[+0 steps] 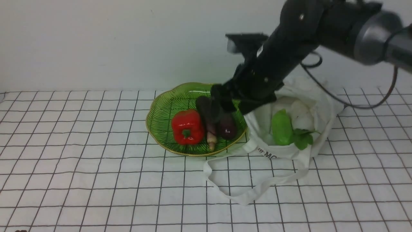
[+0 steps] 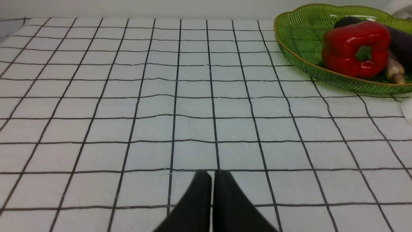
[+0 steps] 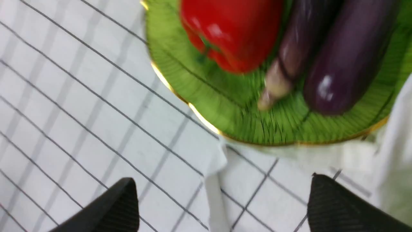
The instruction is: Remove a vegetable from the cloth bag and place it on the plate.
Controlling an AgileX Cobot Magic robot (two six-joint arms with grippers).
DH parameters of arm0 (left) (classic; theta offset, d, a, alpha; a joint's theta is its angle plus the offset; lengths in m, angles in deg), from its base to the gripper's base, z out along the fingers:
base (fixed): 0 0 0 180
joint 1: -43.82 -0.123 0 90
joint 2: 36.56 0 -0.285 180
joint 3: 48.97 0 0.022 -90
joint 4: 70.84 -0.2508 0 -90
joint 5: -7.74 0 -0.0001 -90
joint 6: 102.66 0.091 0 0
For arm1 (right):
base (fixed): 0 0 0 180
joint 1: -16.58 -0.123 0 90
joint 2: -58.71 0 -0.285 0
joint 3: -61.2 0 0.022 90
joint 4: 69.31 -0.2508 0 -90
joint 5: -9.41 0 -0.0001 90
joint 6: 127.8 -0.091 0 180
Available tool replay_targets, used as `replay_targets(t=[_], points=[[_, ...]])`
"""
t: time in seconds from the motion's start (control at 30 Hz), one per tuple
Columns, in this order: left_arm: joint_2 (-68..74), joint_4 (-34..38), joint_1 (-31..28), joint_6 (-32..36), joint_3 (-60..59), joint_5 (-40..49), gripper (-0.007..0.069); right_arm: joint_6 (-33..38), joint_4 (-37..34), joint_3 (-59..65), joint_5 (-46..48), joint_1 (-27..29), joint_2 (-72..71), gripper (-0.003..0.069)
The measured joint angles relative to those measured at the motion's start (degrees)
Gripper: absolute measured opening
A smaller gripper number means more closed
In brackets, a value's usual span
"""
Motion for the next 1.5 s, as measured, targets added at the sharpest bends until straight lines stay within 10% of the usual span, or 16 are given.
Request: replay_targets(t=[0.53, 0.87, 1.13, 1.5], points=[[0.00, 0.00, 0.00, 0.00, 0.00, 0.00, -0.0008, -7.62, 12.47, 9.54, 2.71, 0.00, -34.24, 0.0003], [0.00, 0.00, 0.00, -0.06, 0.00, 0.00, -0.0008, -15.30, 19.84, 43.36, 1.09, 0.00, -65.92, -0.0013], [0.00, 0.00, 0.00, -0.06, 0.00, 0.00, -0.0008, -15.56, 20.17, 84.70, -28.88, 0.00, -106.39, -0.0014], [0.00, 0.00, 0.00, -0.06, 0.00, 0.00, -0.0008, -15.61, 21.29, 94.00, -42.86, 0.00, -113.75, -0.0014]])
